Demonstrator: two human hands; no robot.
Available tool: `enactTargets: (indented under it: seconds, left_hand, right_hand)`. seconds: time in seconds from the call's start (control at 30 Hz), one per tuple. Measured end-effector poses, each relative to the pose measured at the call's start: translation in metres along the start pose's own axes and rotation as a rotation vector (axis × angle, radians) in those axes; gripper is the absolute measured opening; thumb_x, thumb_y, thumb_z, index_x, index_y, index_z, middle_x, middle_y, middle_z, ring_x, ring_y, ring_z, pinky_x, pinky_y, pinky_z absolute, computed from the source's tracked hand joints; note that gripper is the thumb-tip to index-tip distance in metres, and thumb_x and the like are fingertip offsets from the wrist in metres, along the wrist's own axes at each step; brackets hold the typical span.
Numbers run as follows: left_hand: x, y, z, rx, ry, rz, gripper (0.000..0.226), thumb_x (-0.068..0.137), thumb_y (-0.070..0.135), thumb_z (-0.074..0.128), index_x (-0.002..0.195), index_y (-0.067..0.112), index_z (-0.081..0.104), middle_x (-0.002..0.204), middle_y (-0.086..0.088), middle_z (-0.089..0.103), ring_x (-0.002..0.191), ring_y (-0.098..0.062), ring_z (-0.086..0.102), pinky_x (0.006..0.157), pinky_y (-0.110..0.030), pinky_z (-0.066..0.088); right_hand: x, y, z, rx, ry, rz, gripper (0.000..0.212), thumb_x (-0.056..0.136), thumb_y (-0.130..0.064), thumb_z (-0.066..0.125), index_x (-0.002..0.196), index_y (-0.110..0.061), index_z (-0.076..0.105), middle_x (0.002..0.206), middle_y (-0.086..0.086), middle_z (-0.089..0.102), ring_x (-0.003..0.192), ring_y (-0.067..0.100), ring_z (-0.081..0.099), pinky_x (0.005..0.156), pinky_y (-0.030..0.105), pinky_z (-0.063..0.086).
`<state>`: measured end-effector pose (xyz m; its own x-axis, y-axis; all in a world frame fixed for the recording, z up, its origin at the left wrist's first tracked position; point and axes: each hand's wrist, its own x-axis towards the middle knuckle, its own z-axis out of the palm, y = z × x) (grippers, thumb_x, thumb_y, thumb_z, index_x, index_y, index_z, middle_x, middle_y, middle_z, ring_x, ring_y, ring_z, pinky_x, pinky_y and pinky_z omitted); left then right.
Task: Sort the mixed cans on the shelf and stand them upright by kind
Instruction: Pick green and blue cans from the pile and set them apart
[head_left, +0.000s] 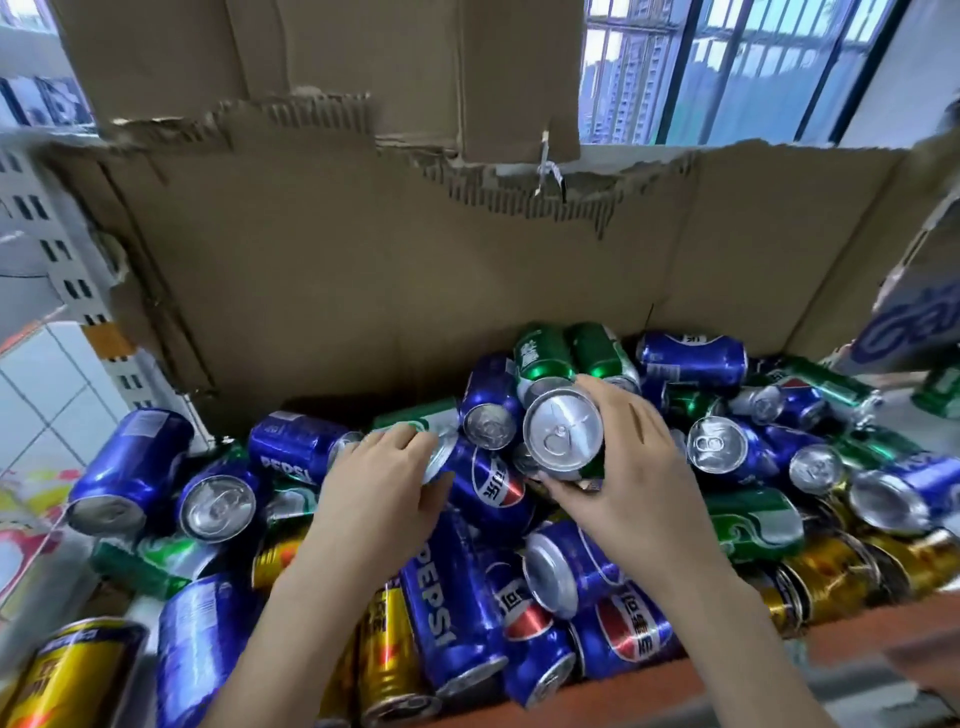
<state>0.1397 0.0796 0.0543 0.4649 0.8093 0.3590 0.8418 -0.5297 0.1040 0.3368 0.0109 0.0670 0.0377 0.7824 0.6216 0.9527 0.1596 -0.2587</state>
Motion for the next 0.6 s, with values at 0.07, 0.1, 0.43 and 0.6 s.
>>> enactTargets:
  seconds: [0.07, 0.1, 0.43, 0.6]
  left_hand:
    - [0.024, 0.019, 0.005, -0.028, 0.036, 0.071, 0.043, 0.079, 0.032, 0.069, 0.115, 0.011, 0.061, 0.101, -0.007, 0.062, 0.089, -0.032, 0.061, 0.072, -0.040, 0.050]
    - [0.035, 0.030, 0.007, -0.044, 0.031, 0.096, 0.050, 0.079, 0.033, 0.069, 0.123, 0.012, 0.056, 0.111, -0.009, 0.059, 0.096, -0.033, 0.058, 0.078, -0.041, 0.049]
    - [0.116, 0.095, 0.038, 0.069, -0.139, -0.005, 0.085, 0.080, 0.044, 0.062, 0.147, 0.024, 0.014, 0.148, -0.013, 0.017, 0.123, -0.037, 0.034, 0.092, -0.039, 0.039]
    - [0.120, 0.108, 0.050, 0.024, -0.098, -0.161, 0.077, 0.083, 0.035, 0.063, 0.145, 0.025, 0.018, 0.145, -0.017, 0.021, 0.115, -0.038, 0.042, 0.087, -0.037, 0.041]
  right_hand:
    - [-0.005, 0.011, -0.009, -0.012, 0.052, 0.027, 0.084, 0.064, -0.027, 0.084, 0.132, -0.016, 0.037, 0.128, 0.003, 0.052, 0.123, 0.016, 0.044, 0.100, 0.024, 0.033]
    - [-0.007, 0.016, -0.013, -0.014, 0.071, 0.045, 0.085, 0.063, -0.025, 0.085, 0.132, -0.015, 0.037, 0.127, 0.005, 0.053, 0.122, 0.016, 0.044, 0.101, 0.027, 0.032]
    - [-0.019, 0.068, -0.028, -0.062, 0.103, 0.131, 0.084, 0.063, -0.025, 0.084, 0.131, -0.010, 0.038, 0.126, 0.011, 0.053, 0.120, 0.024, 0.048, 0.100, 0.030, 0.032]
    - [-0.018, 0.081, -0.027, -0.028, 0.104, 0.102, 0.086, 0.062, -0.026, 0.084, 0.133, -0.011, 0.036, 0.127, 0.009, 0.053, 0.122, 0.016, 0.040, 0.101, 0.031, 0.031]
